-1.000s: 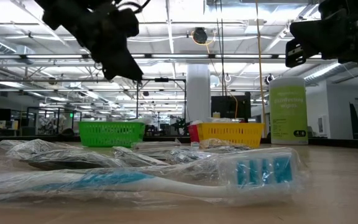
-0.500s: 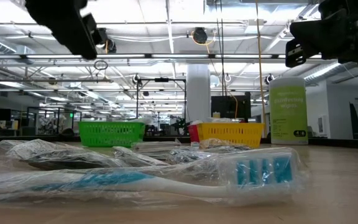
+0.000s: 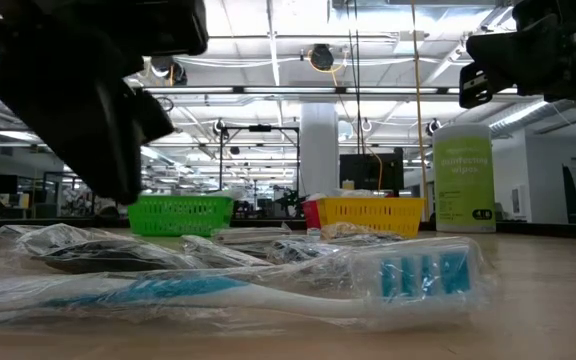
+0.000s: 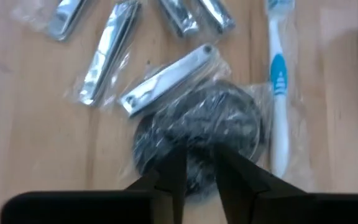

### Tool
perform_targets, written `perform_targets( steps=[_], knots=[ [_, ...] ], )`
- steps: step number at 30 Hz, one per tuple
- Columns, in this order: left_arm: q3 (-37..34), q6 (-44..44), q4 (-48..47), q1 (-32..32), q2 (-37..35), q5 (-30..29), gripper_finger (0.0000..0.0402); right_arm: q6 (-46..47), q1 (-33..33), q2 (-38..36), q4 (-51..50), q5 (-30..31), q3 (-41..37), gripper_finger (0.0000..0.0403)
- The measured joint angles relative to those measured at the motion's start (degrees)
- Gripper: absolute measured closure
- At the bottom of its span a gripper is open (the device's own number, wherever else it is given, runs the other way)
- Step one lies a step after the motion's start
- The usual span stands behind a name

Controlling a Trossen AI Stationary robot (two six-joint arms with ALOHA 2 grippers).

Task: Pick & Place Travel size toiletries
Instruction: Put the black hair brush into the green bin

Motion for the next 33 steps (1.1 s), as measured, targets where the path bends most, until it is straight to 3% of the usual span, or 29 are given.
perform_targets(
  steps=[9,14,21,33],
  knots=[
    [-0.11,1.81,0.57,-0.09,0.41,0.44,0.0178,0.0,-0.01,0.0,-0.01,0.0,0.01,0.0403],
    [-0.79,3.55,-0.34,-0.09,2.59,-2.8,0.014,0.0,-0.02,0.0,0.0,0.02,0.0,0.0403],
    [-0.38,3.49,-2.82,0.75,6.01,-2.29,0.0144,0.0,-0.02,0.0,0.02,0.0,0.02,0.0403],
    [-0.46,3.24,-18.66,3.7,4.62,-4.91,0.0203,0.0,-0.02,0.0,0.02,0.01,0.01,0.0403]
  ],
)
